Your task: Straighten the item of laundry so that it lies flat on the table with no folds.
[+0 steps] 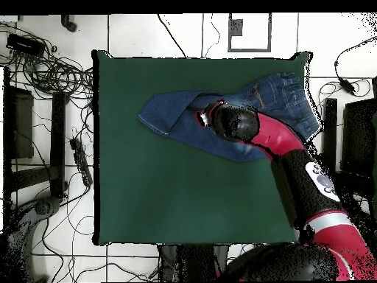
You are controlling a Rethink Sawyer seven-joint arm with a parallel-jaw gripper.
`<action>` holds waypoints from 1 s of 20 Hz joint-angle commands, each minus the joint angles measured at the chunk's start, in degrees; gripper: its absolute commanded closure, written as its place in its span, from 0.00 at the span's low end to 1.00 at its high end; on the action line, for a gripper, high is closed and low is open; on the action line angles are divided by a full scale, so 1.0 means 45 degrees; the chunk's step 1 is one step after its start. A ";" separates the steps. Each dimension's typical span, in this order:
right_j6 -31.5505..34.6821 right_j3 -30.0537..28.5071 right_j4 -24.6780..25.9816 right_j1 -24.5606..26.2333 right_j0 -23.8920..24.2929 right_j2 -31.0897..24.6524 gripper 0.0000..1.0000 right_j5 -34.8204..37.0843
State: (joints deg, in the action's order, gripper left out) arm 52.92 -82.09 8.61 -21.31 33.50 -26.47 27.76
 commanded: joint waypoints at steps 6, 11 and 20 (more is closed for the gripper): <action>-0.0634 -0.2137 0.1080 0.1491 0.0778 -0.3283 0.00 -0.0359; -0.0516 -0.2161 0.1610 0.1767 0.0891 -0.3322 0.00 -0.0243; -0.0120 -0.1763 0.2366 0.2218 0.0699 -0.2904 0.00 -0.0132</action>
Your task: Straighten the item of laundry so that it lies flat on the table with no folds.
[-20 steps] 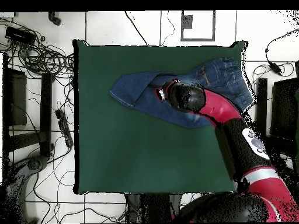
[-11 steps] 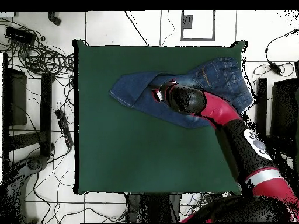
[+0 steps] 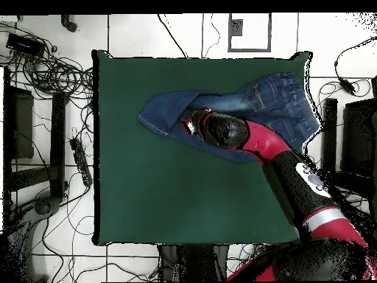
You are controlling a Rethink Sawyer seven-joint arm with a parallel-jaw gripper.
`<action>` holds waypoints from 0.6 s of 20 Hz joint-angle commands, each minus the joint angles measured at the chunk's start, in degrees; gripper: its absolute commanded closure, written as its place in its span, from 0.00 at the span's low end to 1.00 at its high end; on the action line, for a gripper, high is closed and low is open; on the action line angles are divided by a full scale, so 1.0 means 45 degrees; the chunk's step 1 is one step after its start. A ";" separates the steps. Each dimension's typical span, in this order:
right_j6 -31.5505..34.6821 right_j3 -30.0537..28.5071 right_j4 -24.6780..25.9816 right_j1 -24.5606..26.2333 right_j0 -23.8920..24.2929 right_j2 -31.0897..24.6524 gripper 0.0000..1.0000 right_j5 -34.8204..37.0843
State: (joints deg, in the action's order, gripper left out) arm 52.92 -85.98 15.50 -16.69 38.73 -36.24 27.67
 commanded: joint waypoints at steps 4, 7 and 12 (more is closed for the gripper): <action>-0.0017 -0.0812 0.1115 0.1346 -0.0444 -0.0685 0.00 -0.0132; -0.0240 -0.0832 0.1485 0.1531 -0.0205 -0.1060 0.00 -0.0707; -0.0633 -0.0415 0.2131 0.2234 0.0079 -0.1614 0.00 -0.1478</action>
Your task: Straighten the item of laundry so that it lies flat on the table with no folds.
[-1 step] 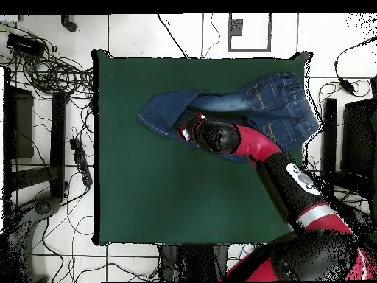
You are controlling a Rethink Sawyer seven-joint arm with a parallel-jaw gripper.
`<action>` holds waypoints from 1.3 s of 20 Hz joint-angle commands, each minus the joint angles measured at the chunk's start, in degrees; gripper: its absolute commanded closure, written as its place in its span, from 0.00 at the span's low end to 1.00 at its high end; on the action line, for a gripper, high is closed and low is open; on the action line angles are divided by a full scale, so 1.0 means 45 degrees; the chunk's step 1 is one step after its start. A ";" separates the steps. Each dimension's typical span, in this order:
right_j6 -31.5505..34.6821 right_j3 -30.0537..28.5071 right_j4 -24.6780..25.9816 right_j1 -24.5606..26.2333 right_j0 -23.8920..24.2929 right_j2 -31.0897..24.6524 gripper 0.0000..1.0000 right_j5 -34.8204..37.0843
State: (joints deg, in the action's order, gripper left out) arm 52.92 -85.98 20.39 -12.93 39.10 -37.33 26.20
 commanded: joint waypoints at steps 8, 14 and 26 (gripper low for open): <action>-0.1250 -0.0361 0.2328 0.2182 0.0738 -0.2495 0.00 -0.1953; -0.1532 -0.0279 0.3368 0.2755 0.1291 -0.3453 0.00 -0.2318; -0.2134 -0.0513 0.5681 0.3920 0.2614 -0.5874 0.00 -0.3069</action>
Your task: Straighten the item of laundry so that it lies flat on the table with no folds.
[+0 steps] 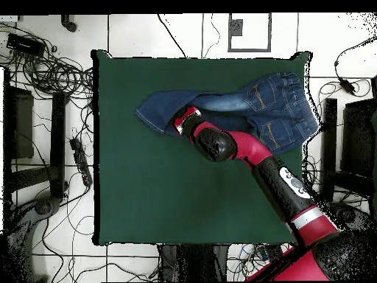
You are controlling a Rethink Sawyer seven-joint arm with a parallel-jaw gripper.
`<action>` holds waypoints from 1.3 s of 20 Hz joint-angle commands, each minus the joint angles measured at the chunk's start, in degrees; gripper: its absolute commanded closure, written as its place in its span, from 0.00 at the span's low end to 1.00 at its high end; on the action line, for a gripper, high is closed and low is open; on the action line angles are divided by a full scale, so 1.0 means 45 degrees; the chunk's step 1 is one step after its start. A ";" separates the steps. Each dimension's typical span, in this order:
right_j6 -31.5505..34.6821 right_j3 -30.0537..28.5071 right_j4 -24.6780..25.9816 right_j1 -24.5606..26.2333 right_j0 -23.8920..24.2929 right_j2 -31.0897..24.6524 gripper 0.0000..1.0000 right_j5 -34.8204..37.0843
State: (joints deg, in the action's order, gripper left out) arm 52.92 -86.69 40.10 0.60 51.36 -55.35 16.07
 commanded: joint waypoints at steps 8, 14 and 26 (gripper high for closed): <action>-0.0895 -0.0418 0.2567 0.0136 -0.0025 -0.2642 0.00 -0.1663; 0.2226 0.1574 0.2903 -0.1924 -0.2024 0.0212 0.00 -0.3709; 0.2527 0.3948 0.1517 -0.1747 -0.4080 0.3201 0.00 -0.5569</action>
State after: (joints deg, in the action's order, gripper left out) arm 52.92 -77.63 48.82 -8.50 36.93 -51.51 -7.71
